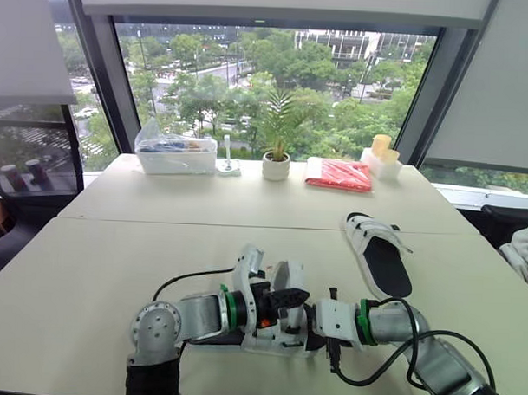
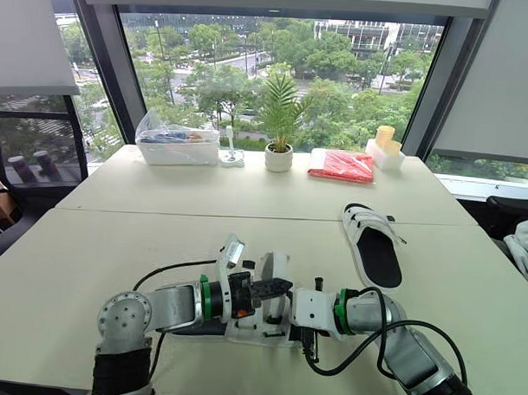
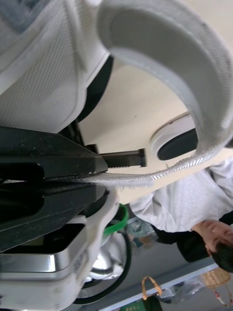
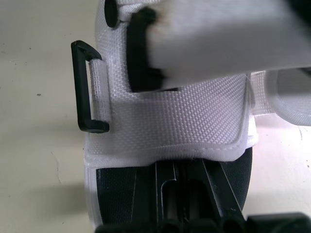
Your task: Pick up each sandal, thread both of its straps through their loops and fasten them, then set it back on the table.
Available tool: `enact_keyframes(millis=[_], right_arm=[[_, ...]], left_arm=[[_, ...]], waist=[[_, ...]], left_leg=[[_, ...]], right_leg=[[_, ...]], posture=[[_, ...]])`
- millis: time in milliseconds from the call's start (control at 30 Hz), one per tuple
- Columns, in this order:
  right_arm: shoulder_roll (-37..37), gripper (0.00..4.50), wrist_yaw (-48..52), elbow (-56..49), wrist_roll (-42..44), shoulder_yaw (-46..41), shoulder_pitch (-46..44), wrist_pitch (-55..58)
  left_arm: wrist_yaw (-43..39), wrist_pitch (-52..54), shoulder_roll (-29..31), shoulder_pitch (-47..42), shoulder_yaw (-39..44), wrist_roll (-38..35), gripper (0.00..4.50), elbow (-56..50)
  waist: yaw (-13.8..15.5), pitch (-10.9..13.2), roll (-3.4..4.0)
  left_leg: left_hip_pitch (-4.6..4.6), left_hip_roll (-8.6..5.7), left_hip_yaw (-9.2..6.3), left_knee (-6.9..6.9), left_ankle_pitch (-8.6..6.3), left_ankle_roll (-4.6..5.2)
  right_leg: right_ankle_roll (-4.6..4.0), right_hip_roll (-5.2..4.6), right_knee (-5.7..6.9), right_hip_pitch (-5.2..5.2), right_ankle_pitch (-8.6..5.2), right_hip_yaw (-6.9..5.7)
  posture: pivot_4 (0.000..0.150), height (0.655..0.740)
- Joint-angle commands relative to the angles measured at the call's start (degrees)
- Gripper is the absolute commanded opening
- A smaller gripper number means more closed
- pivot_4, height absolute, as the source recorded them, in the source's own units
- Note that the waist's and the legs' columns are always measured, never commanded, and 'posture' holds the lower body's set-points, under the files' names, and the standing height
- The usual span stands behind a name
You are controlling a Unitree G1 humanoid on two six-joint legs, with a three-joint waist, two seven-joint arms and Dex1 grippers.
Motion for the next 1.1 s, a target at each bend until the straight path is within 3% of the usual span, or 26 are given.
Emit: enact_keyframes(millis=[33, 333, 867, 967, 1100], right_arm=[[-1.40, 0.00, 3.10, 1.95, -2.06, 5.16, 4.37, 1.79], [-1.21, 0.00, 3.51, 2.27, -1.97, 5.49, 3.76, 1.84], [-1.25, 0.00, 3.89, 2.02, -1.81, 5.33, 3.44, 2.31], [-1.32, 0.00, 3.99, 2.05, -1.74, 5.26, 3.40, 2.30], [-1.16, 0.00, 3.91, 2.31, -1.85, 5.26, 3.12, 2.31]], left_arm=[[0.31, 0.93, 0.43, 0.96, -0.80, -3.56, 0.04, -3.65], [-4.88, -6.71, 5.23, 4.73, -7.27, -0.46, 0.04, -4.81], [-14.39, -19.50, 10.30, 7.58, -16.36, 7.97, 0.04, -3.92], [-16.52, -18.98, 12.21, 8.04, -16.78, 7.19, 0.04, -3.62], [-16.12, -18.83, 9.67, 7.30, -13.42, 2.03, 0.04, -1.60]], waist=[[0.06, 0.00, 0.00], [0.03, -0.06, -0.02], [0.09, -0.08, -0.01], [0.06, -0.09, 0.00], [0.08, -0.09, 0.00]], left_leg=[[0.01, 0.00, 0.00, -0.02, 0.01, -0.02], [0.07, -0.03, -0.02, -0.51, 0.34, -0.60], [0.06, -0.02, -0.04, -0.58, 0.21, -0.36], [0.06, -0.02, -0.04, -0.59, 0.21, -0.35], [0.06, -0.01, -0.04, -0.60, 0.19, -0.32]], right_leg=[[0.00, 0.00, -0.04, 0.01, 0.00, 0.00], [-0.01, -0.01, -0.43, 0.06, 0.01, -0.01], [-0.03, -0.02, -0.50, 0.07, 0.00, -0.01], [-0.03, -0.02, -0.50, 0.06, 0.00, -0.02], [-0.04, -0.02, -0.51, 0.06, 0.00, -0.02]], posture=[[0.150, 0.7400], [0.150, 0.7400], [0.150, 0.7400], [0.150, 0.7400], [0.150, 0.7400]])
